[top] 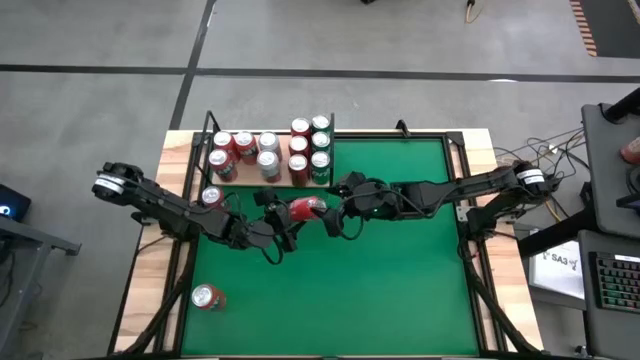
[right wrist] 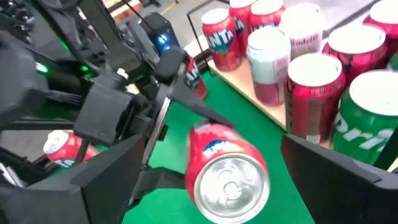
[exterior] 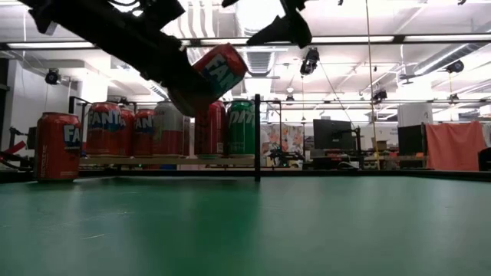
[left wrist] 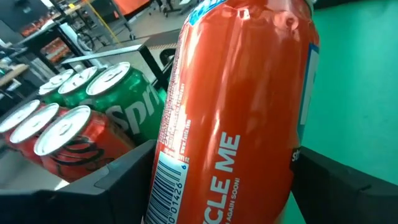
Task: Place canned beverage on shelf
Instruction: Put the red soda can on the shelf aligned with the other red soda can
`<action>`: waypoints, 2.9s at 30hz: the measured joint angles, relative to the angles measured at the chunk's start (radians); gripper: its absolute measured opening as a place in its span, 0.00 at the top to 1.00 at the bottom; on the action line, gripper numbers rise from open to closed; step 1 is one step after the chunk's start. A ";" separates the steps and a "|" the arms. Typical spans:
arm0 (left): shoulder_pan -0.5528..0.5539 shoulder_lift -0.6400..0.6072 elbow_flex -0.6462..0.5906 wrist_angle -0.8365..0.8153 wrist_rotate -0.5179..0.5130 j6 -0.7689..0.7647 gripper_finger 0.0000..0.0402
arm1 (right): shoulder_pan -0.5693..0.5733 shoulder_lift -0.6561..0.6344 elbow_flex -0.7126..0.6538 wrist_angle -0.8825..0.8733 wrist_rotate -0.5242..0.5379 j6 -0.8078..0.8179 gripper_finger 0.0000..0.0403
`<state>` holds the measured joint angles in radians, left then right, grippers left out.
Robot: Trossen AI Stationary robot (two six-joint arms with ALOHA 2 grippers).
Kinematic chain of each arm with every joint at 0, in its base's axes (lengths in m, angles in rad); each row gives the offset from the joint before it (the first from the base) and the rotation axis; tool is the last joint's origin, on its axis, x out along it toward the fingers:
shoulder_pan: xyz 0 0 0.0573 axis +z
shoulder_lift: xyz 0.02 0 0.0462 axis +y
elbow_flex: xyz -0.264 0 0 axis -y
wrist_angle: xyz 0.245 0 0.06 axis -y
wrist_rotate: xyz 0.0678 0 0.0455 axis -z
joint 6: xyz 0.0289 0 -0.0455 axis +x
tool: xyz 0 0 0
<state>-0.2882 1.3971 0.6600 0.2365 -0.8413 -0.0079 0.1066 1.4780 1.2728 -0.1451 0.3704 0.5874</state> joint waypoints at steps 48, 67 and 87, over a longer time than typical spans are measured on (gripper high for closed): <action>-0.045 -0.499 -0.367 0.661 0.315 0.096 0.25 | -0.001 0.360 0.074 0.675 -0.168 -0.696 0.08; -0.045 -0.473 -0.367 0.670 0.329 0.097 0.21 | -0.003 0.372 0.099 0.677 -0.160 -0.729 0.32; -0.049 -0.533 -0.366 0.660 0.328 0.156 0.07 | 0.034 0.266 0.099 0.389 0.070 -0.745 0.32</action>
<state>-0.3368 0.8639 0.2935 0.8963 -0.5131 0.1486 0.1409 1.7441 1.3720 0.2439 0.4400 -0.1572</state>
